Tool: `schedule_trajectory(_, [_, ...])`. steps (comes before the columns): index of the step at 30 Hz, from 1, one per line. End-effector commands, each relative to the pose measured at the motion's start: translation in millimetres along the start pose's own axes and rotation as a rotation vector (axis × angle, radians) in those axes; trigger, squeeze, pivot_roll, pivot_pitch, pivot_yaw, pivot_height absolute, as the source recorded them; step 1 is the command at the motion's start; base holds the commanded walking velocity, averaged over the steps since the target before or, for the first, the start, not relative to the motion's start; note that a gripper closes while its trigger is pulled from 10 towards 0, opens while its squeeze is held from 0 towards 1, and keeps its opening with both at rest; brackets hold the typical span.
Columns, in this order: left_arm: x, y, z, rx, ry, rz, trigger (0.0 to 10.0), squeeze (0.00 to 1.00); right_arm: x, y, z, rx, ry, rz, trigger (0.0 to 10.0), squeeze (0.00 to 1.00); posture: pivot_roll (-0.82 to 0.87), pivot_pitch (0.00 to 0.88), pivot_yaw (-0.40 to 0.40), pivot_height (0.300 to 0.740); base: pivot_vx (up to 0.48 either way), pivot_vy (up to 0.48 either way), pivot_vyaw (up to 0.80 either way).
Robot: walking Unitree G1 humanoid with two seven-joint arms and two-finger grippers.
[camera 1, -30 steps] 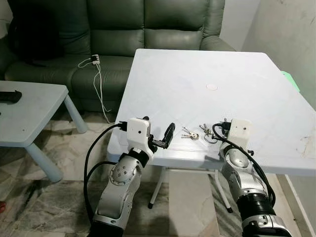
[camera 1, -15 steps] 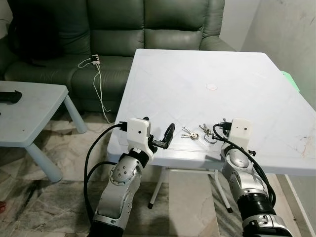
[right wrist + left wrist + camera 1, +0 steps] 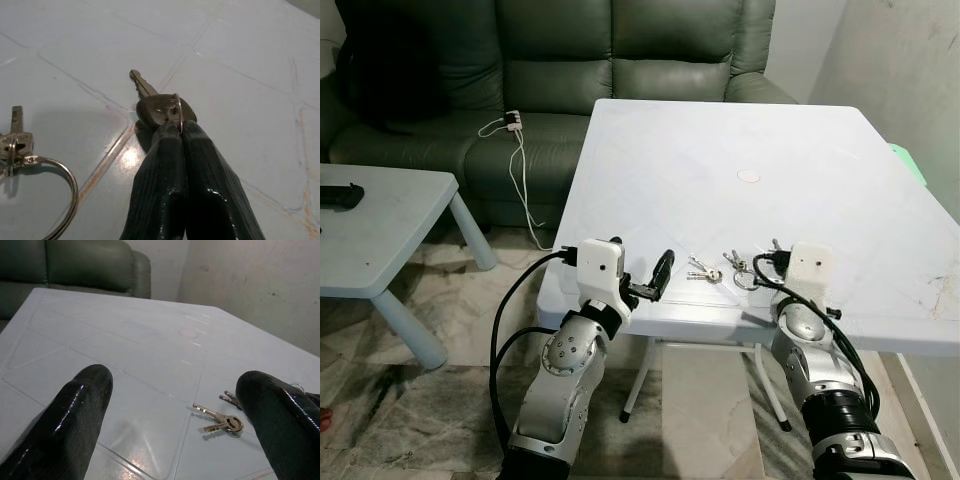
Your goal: Hang keys on a hook
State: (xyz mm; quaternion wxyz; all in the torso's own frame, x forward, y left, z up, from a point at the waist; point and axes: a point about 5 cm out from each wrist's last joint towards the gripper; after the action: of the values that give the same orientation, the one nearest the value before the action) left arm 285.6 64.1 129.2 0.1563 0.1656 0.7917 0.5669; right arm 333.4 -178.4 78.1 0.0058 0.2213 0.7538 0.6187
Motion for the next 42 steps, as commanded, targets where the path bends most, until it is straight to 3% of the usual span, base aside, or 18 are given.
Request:
schedule_trajectory(1, [-2.9,3,-9.4,0.026,-0.016,-0.017,10.0,0.0,0.2,8,-2.1,0.003,0.0,-0.054,0.0,0.0,0.0,0.018,-0.067,0.74,0.0,0.0,0.0])
schedule_trajectory(8, [-4.1,4,-9.6,0.033,-0.014,-0.022,10.0,0.0,9.8,30,-3.1,-0.037,0.048,-0.278,0.0,0.0,0.0,0.016,-0.068,0.74,0.0,0.0,0.0])
schedule_trajectory(9, [-4.2,4,-9.6,0.034,-0.013,-0.022,10.0,0.0,10.2,30,-3.0,-0.037,0.049,-0.285,1.4,0.0,0.0,0.016,-0.068,0.74,0.0,0.0,0.0])
schedule_trajectory(10, [-4.1,4,-9.3,0.036,-0.012,-0.022,10.0,0.0,12.0,34,-4.0,-0.037,0.046,-0.323,10.0,0.0,0.0,0.015,-0.068,0.74,0.0,0.0,0.0])
schedule_trajectory(13, [-4.4,5,-6.5,0.048,0.0,-0.028,10.0,0.0,16.1,43,0.9,-0.017,0.151,-0.409,10.0,0.0,0.0,0.012,-0.069,0.74,0.0,0.0,0.0])
schedule_trajectory(16, [-5.2,8,-0.1,0.035,0.029,-0.049,10.0,0.0,34.4,58,2.7,-0.12,0.292,-0.61,10.0,0.0,0.0,0.01,-0.07,0.74,0.0,0.0,0.0])
schedule_trajectory(20, [-6.6,16,13.4,0.003,0.072,-0.077,10.0,0.0,41.7,65,1.1,-0.137,0.331,-0.681,10.0,0.0,0.0,0.006,-0.071,0.74,0.0,0.0,0.0])
schedule_trajectory(24, [-5.7,30,38.9,-0.057,0.162,-0.125,10.0,0.0,44.1,70,-3.1,0.049,0.325,-0.78,10.0,0.0,0.0,0.003,-0.072,0.74,0.0,0.0,0.0])
schedule_trajectory(25, [-4.4,37,51.0,-0.076,0.202,-0.149,10.0,0.0,45.1,72,-4.2,0.198,0.322,-0.838,10.0,0.0,0.0,0.0,-0.07,0.74,0.0,0.0,0.0])
schedule_trajectory(29, [-2.8,45,64.7,-0.115,0.237,-0.164,10.0,0.0,47.5,77,-7.9,0.345,0.327,-0.92,10.0,0.0,0.0,0.0,-0.068,0.74,0.0,0.0,0.0])
schedule_trajectory(31, [-2.3,50,71.5,-0.14,0.244,-0.169,10.0,0.0,50.6,85,-9.6,0.492,0.309,-0.999,10.0,0.0,0.0,0.0,-0.066,0.74,0.0,0.0,0.0])
schedule_trajectory(34, [-2.8,52,75.0,-0.146,0.251,-0.174,10.0,0.0,54.7,88,-5.7,0.619,0.339,-1.069,10.0,0.0,-0.01,0.0,-0.064,0.74,0.0,0.0,0.0])
schedule_trajectory(35, [-2.8,52,75.0,-0.146,0.251,-0.174,10.0,0.0,54.7,88,-5.7,0.619,0.339,-1.069,10.0,0.0,-0.01,0.0,-0.064,0.74,0.0,0.0,0.0])
schedule_trajectory(36, [-3.4,54,76.7,-0.14,0.256,-0.179,10.0,0.0,52.0,89,-8.0,0.533,0.336,-1.038,10.0,0.0,-0.01,0.0,-0.063,0.74,0.0,0.0,0.0])
schedule_trajectory(37, [-4.7,55,76.6,-0.131,0.258,-0.19,10.0,0.0,43.4,87,-12.9,0.26,0.325,-0.902,10.0,0.0,-0.01,0.0,-0.065,0.74,0.0,0.0,0.0])
schedule_trajectory(38, [-4.7,55,76.6,-0.131,0.258,-0.19,10.0,0.0,43.4,87,-12.9,0.26,0.325,-0.902,10.0,0.0,-0.01,0.0,-0.065,0.74,0.0,0.0,0.0])
schedule_trajectory(39, [-6.3,57,75.6,-0.126,0.259,-0.197,10.0,0.0,38.5,82,-14.1,0.085,0.327,-0.806,10.0,0.0,-0.01,0.0,-0.065,0.74,0.0,0.0,0.0])
schedule_trajectory(42, [-6.4,59,73.2,-0.125,0.256,-0.217,10.0,0.0,38.8,76,-10.7,0.019,0.352,-0.762,10.0,0.0,-0.01,0.0,-0.064,0.74,0.0,0.0,0.0])
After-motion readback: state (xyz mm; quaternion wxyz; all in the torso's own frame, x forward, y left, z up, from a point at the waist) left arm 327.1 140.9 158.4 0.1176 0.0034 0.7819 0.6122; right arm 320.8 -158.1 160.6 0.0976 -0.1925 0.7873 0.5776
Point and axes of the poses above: a point about 5 cm out from each wrist's last joint towards the gripper, its own x axis pointing back from the gripper into the wrist, its own y axis along the axis of the wrist's last joint, z = x × y, and after that the axes turned 10 degrees about x, right-handed
